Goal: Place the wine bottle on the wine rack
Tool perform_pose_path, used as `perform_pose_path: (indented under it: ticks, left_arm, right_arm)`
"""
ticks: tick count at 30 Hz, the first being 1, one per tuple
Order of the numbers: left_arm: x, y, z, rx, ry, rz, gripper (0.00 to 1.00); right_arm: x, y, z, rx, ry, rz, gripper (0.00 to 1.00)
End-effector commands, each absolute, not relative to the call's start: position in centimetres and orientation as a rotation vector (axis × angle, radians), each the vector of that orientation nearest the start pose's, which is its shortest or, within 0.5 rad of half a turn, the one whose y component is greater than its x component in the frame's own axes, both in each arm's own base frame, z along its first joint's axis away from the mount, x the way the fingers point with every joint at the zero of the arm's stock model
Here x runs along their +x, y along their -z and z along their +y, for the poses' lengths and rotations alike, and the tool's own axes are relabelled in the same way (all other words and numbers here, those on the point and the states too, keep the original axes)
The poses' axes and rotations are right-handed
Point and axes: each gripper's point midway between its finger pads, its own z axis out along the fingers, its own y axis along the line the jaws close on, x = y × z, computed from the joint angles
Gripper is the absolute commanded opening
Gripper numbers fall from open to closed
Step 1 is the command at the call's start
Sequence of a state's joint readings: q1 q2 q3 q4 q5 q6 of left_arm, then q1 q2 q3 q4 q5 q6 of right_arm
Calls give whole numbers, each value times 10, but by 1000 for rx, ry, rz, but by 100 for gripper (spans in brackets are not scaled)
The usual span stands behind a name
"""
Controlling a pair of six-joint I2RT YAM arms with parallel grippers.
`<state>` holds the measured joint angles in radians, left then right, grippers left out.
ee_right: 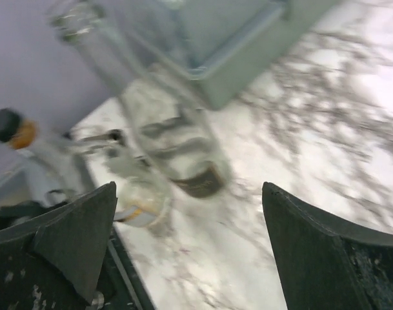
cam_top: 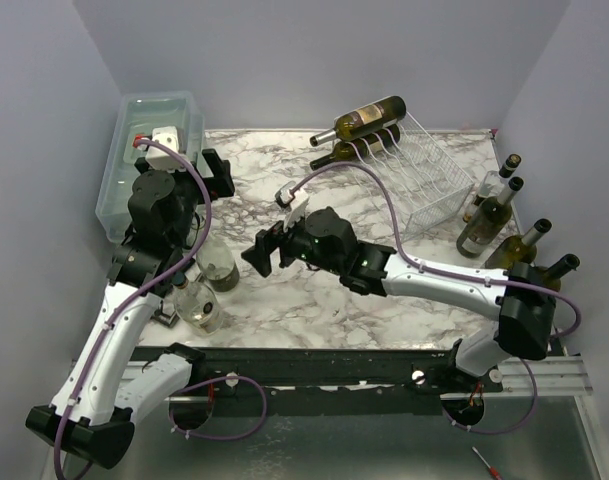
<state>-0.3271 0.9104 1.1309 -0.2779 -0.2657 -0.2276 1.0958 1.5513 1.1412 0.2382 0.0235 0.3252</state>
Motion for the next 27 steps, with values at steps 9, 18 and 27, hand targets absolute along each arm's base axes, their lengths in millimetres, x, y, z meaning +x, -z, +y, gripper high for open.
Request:
perform_pose_path:
  ticks: [9,18,27]
  left_arm:
    - [327,-375,-80,-94,250,1645,99]
    - [326,-378,-65,-127,209,1635,99]
    - [318,-387,-41,-233,132,1599,99]
  right_arm:
    - [239,-281,359,-717,-733,1771,99]
    - [211,-306,450,-697,-1252,1596,92]
    - [227,-294,510,-684,-1249,1538,93]
